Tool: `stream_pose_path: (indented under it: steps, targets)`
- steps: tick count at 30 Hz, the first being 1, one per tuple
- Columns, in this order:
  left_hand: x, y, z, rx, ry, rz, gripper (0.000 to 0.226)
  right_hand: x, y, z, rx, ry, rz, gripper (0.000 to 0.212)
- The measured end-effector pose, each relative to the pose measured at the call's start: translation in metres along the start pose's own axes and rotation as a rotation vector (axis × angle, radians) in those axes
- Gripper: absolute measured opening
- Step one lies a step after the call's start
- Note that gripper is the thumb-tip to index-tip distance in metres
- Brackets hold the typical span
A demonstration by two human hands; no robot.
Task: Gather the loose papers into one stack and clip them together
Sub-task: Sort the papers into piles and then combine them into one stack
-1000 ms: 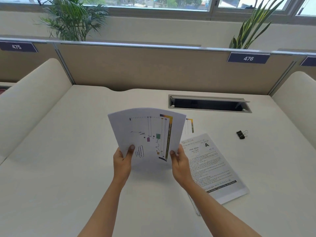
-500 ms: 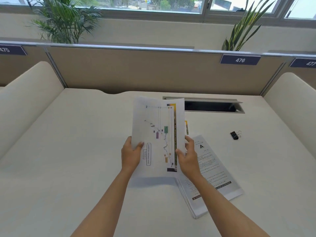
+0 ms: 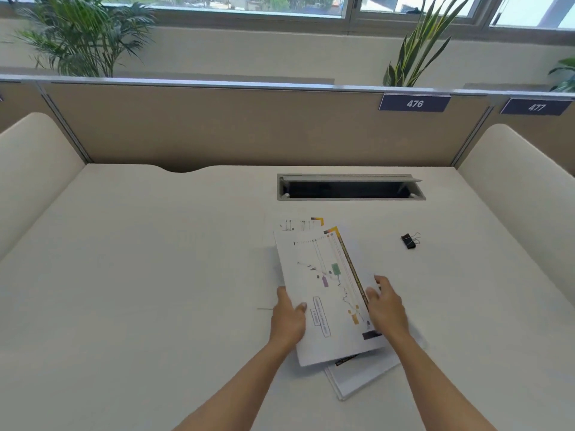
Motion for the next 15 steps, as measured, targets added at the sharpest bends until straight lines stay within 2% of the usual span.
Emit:
stream_pose_path:
  steps: [9, 12, 15]
  targets:
    - [-0.027, -0.013, -0.025, 0.073, -0.127, 0.14, 0.045, 0.02, 0.022, 0.009, -0.025, -0.031, -0.151, 0.026]
    - [-0.03, -0.013, -0.03, 0.058, -0.106, 0.285, 0.058, 0.019, 0.023, 0.011, -0.007, 0.011, -0.292, 0.032]
    - [-0.033, -0.011, -0.035, 0.055, -0.066, 0.439, 0.076, 0.016, 0.024, 0.01, -0.017, -0.019, -0.28, 0.038]
Point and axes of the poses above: each hand's wrist, its own z-axis towards the middle knuckle, its own x-axis out of the back of the hand, y = z × x, the point moved 1 cm from there along z, towards the middle knuckle, and after that the axes turned 5 degrees about y, right-handed, at the moved point
